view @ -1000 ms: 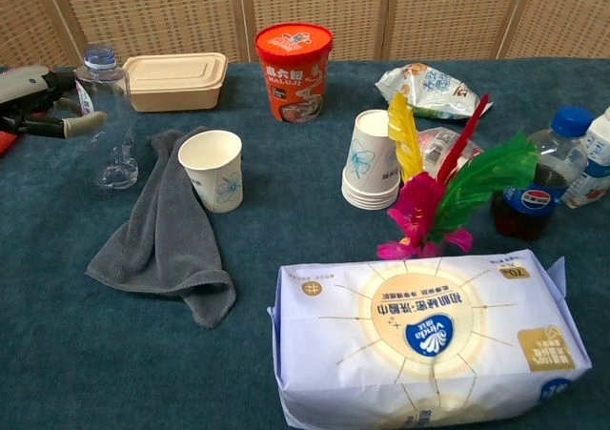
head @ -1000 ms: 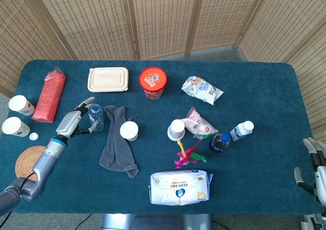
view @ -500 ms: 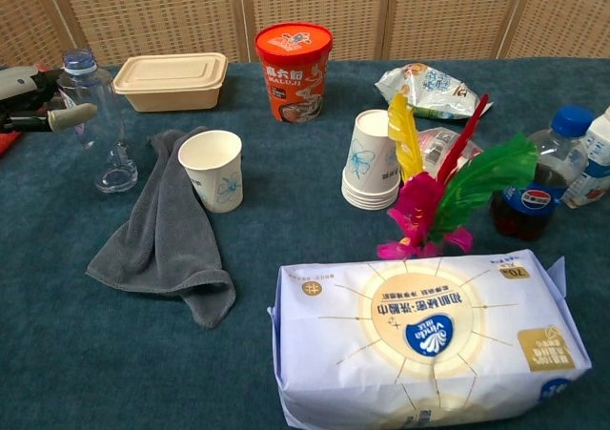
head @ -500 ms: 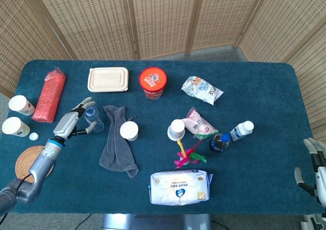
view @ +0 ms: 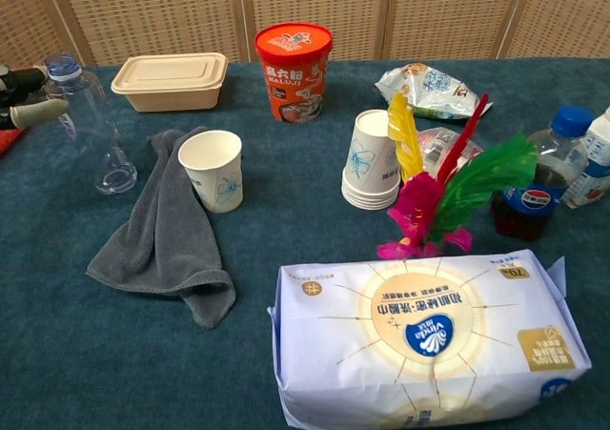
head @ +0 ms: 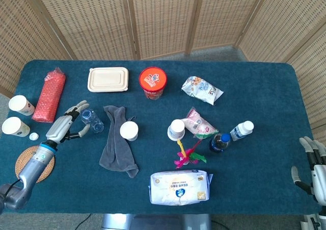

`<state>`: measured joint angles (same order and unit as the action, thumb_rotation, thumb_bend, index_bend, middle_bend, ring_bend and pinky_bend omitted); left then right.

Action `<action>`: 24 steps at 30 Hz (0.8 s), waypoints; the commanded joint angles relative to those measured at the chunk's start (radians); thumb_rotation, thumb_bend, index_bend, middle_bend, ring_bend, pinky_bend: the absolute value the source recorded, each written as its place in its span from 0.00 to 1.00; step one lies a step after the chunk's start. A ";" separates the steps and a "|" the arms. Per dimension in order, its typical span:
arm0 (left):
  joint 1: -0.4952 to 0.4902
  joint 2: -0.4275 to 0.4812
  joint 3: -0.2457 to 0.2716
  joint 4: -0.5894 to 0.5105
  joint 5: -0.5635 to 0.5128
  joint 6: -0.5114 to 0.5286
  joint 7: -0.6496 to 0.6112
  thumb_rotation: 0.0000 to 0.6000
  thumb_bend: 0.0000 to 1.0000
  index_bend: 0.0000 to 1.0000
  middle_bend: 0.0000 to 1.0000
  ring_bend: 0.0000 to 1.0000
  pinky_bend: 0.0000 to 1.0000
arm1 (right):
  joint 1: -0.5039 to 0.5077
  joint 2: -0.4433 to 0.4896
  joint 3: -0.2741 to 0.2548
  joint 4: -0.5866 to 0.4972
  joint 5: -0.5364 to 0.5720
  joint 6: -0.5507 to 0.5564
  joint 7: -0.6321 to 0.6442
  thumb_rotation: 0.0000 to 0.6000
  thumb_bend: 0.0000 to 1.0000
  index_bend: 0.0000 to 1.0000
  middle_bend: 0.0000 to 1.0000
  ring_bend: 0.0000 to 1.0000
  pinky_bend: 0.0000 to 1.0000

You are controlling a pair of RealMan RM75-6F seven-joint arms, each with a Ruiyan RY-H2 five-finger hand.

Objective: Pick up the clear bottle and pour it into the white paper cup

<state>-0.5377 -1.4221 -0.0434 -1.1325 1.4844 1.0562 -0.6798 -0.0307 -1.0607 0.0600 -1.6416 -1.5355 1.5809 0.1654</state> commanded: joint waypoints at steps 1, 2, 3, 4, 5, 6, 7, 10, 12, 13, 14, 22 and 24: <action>0.010 0.017 0.006 -0.015 0.004 0.011 -0.001 0.39 0.42 0.00 0.00 0.00 0.03 | 0.004 0.002 0.001 -0.005 -0.001 -0.005 -0.004 1.00 0.51 0.00 0.00 0.00 0.11; 0.014 0.022 0.007 -0.020 0.005 0.015 -0.001 0.38 0.42 0.00 0.00 0.00 0.03 | 0.005 0.002 0.001 -0.007 -0.001 -0.007 -0.006 1.00 0.51 0.00 0.00 0.00 0.11; 0.019 0.030 0.009 -0.028 0.005 0.022 -0.002 0.38 0.42 0.00 0.00 0.00 0.03 | 0.007 0.003 0.002 -0.009 0.000 -0.009 -0.008 1.00 0.51 0.00 0.00 0.00 0.11; 0.023 0.036 0.010 -0.033 0.006 0.027 -0.002 0.38 0.42 0.00 0.00 0.00 0.03 | 0.009 0.003 0.002 -0.011 0.001 -0.011 -0.010 1.00 0.51 0.00 0.00 0.00 0.11; 0.028 0.042 0.012 -0.039 0.007 0.033 -0.002 0.38 0.42 0.00 0.00 0.00 0.03 | 0.010 0.004 0.003 -0.012 0.003 -0.013 -0.012 1.00 0.51 0.00 0.00 0.00 0.11; 0.035 0.051 0.014 -0.048 0.009 0.044 -0.001 0.38 0.42 0.00 0.00 0.00 0.03 | 0.013 0.005 0.004 -0.015 0.005 -0.016 -0.015 1.00 0.51 0.00 0.00 0.00 0.11; 0.041 0.058 0.015 -0.055 0.011 0.053 0.000 0.38 0.42 0.00 0.00 0.00 0.03 | 0.015 0.005 0.005 -0.016 0.006 -0.020 -0.017 1.00 0.51 0.00 0.00 0.00 0.11; 0.066 0.086 0.017 -0.084 0.014 0.092 -0.008 0.38 0.42 0.00 0.00 0.00 0.03 | 0.022 0.008 0.007 -0.022 0.013 -0.033 -0.027 1.00 0.51 0.00 0.00 0.00 0.11; 0.084 0.111 0.019 -0.109 0.016 0.118 -0.017 0.38 0.42 0.00 0.00 0.00 0.03 | 0.027 0.009 0.008 -0.027 0.016 -0.041 -0.035 1.00 0.51 0.00 0.00 0.00 0.11; 0.092 0.122 0.019 -0.120 0.016 0.130 -0.019 0.38 0.42 0.00 0.00 0.00 0.03 | 0.029 0.009 0.009 -0.028 0.018 -0.044 -0.040 1.00 0.51 0.00 0.00 0.00 0.10; 0.101 0.133 0.019 -0.130 0.016 0.144 -0.019 0.38 0.42 0.00 0.00 0.00 0.03 | 0.031 0.009 0.010 -0.030 0.020 -0.047 -0.045 1.00 0.51 0.00 0.00 0.00 0.10; 0.181 0.251 0.029 -0.264 0.017 0.243 -0.002 0.38 0.42 0.00 0.00 0.00 0.03 | 0.051 0.018 0.023 -0.053 0.053 -0.079 -0.109 1.00 0.51 0.00 0.00 0.00 0.10; 0.203 0.280 0.026 -0.306 0.016 0.276 0.003 0.38 0.42 0.00 0.00 0.00 0.03 | 0.057 0.019 0.028 -0.058 0.065 -0.084 -0.139 1.00 0.51 0.00 0.00 0.00 0.10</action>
<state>-0.3589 -1.1660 -0.0174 -1.4026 1.5014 1.3009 -0.6861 0.0200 -1.0439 0.0830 -1.6935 -1.4810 1.5034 0.0463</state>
